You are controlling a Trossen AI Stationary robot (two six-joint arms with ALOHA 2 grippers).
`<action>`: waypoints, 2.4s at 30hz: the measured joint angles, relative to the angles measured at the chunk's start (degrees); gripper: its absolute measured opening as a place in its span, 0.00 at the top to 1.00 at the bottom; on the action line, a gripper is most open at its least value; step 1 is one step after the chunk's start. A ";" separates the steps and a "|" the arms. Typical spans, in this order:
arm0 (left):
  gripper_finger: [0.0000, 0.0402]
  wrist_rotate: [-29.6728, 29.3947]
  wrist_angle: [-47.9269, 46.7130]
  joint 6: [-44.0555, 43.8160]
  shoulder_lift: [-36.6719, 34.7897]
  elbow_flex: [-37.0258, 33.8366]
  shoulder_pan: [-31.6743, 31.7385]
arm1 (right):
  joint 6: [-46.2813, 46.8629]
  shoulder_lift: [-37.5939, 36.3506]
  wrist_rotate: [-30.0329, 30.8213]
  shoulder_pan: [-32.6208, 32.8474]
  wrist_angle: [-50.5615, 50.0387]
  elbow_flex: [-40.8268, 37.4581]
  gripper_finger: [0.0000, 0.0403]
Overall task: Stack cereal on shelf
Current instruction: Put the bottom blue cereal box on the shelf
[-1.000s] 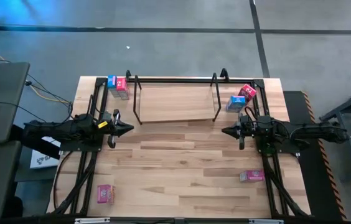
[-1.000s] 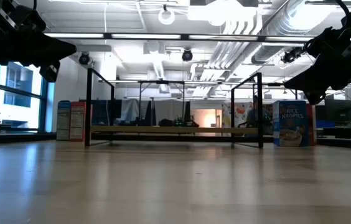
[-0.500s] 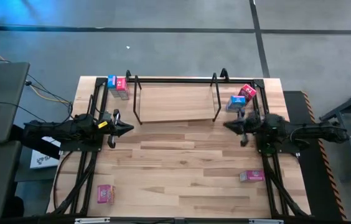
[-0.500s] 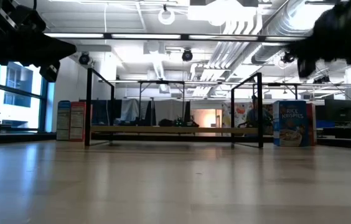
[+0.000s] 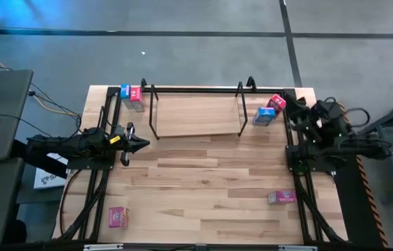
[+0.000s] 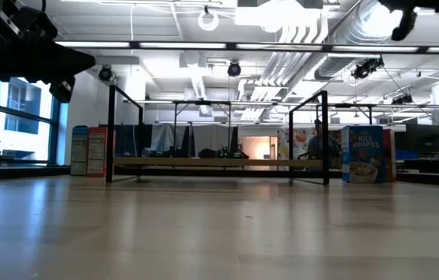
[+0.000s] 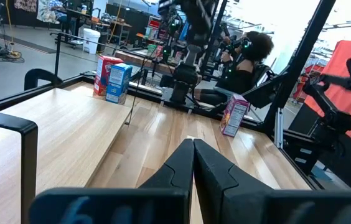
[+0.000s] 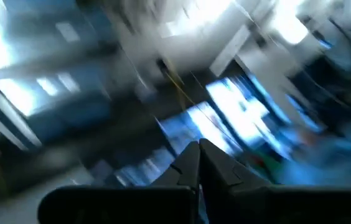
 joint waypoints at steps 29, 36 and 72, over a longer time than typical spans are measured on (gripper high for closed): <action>0.99 0.00 0.02 0.00 0.00 0.00 0.02 | -41.70 56.39 -30.80 -39.48 -104.20 48.86 0.18; 0.99 0.00 0.02 0.00 -0.01 -0.01 0.02 | -50.56 59.99 -29.42 -39.44 -103.79 48.86 0.18; 0.99 0.00 0.02 0.00 0.00 -0.01 0.02 | -55.28 74.47 -24.66 -40.12 -101.45 48.79 0.64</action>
